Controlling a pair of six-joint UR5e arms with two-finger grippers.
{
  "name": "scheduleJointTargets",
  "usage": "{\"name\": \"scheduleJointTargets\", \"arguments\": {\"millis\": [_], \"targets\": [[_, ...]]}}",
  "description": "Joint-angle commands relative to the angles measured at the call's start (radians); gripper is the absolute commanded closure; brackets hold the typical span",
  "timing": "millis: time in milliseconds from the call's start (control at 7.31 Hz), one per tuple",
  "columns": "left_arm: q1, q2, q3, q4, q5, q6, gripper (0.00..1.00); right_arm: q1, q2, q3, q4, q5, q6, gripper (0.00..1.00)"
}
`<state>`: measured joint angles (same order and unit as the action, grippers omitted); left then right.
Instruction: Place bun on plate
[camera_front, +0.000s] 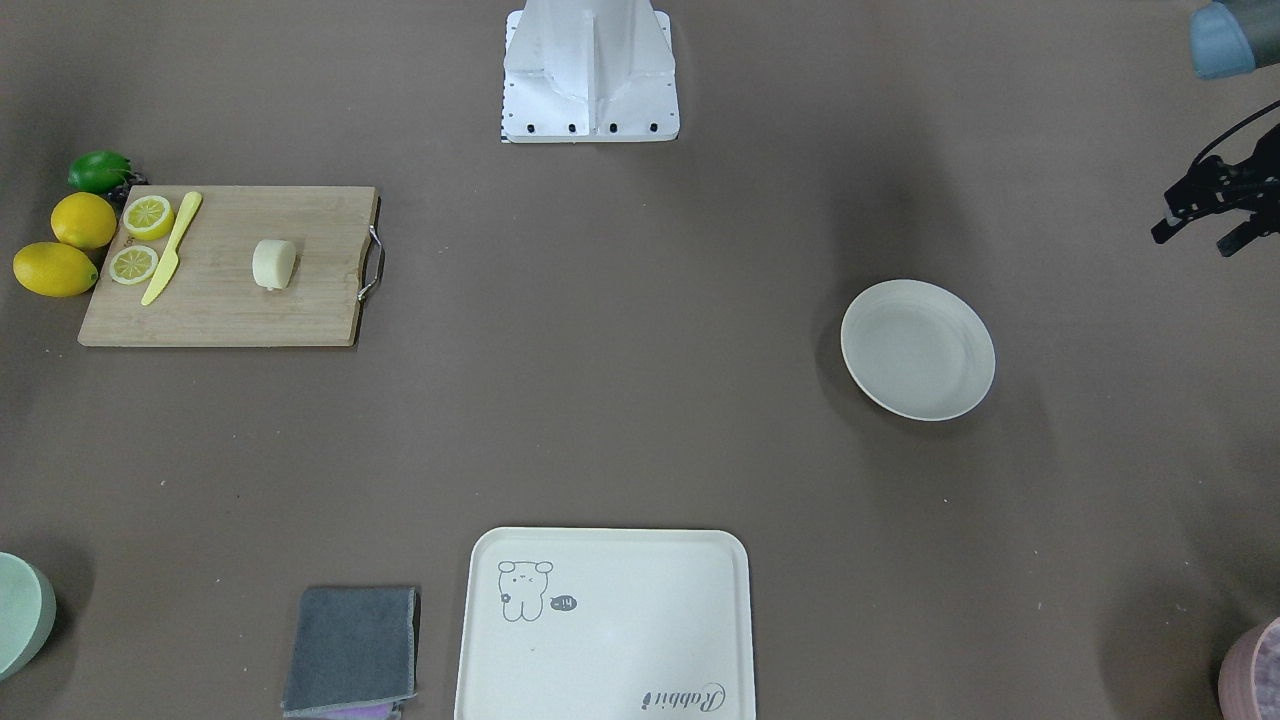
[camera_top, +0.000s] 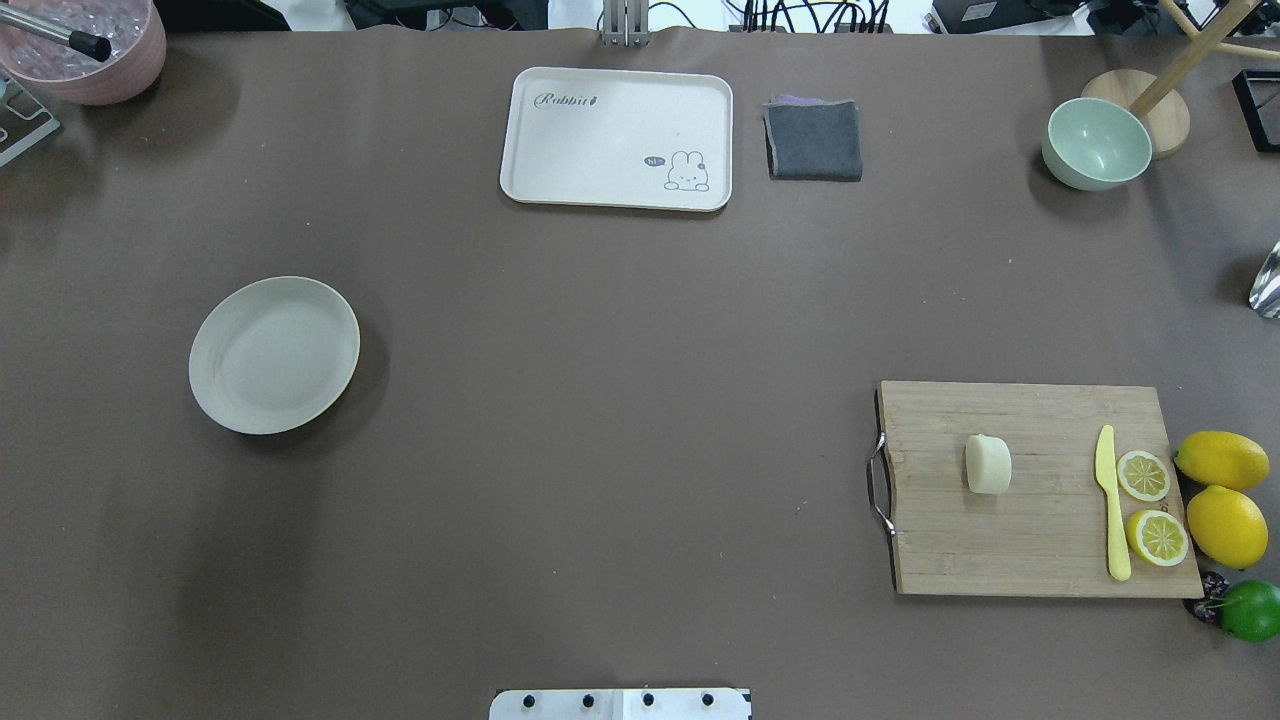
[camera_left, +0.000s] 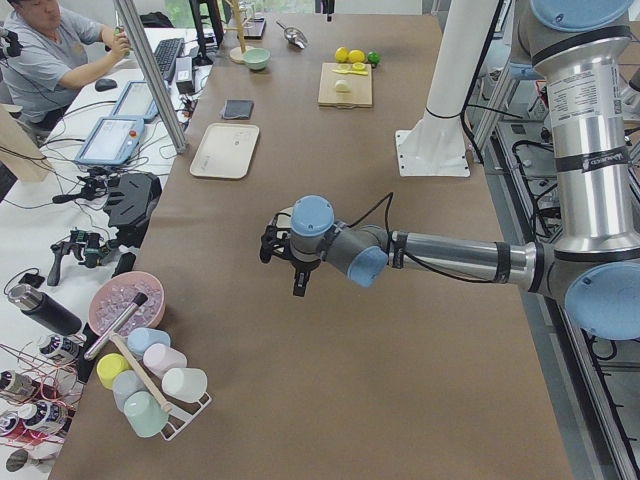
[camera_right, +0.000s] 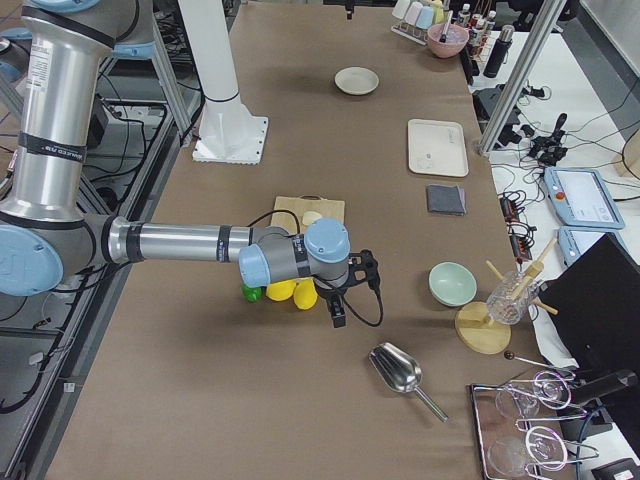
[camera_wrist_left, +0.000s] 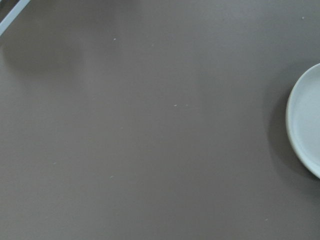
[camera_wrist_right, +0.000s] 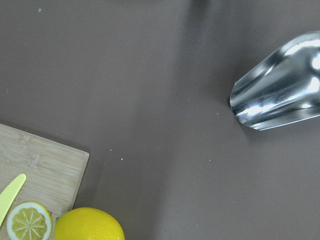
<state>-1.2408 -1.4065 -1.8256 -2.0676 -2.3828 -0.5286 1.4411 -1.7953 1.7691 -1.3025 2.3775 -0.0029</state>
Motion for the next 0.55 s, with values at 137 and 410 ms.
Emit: {"name": "scheduleJointTargets", "arguments": {"millis": [137,410], "targets": [[0.202,-0.124,0.087,-0.118,0.111,-0.216,0.19,-0.002,0.008,-0.029,0.048,-0.004,0.007,0.00],[0.256,-0.204,0.213,-0.141,0.123,-0.217,0.22,-0.001,0.013,-0.049,0.051,-0.007,0.006,0.00]]}}
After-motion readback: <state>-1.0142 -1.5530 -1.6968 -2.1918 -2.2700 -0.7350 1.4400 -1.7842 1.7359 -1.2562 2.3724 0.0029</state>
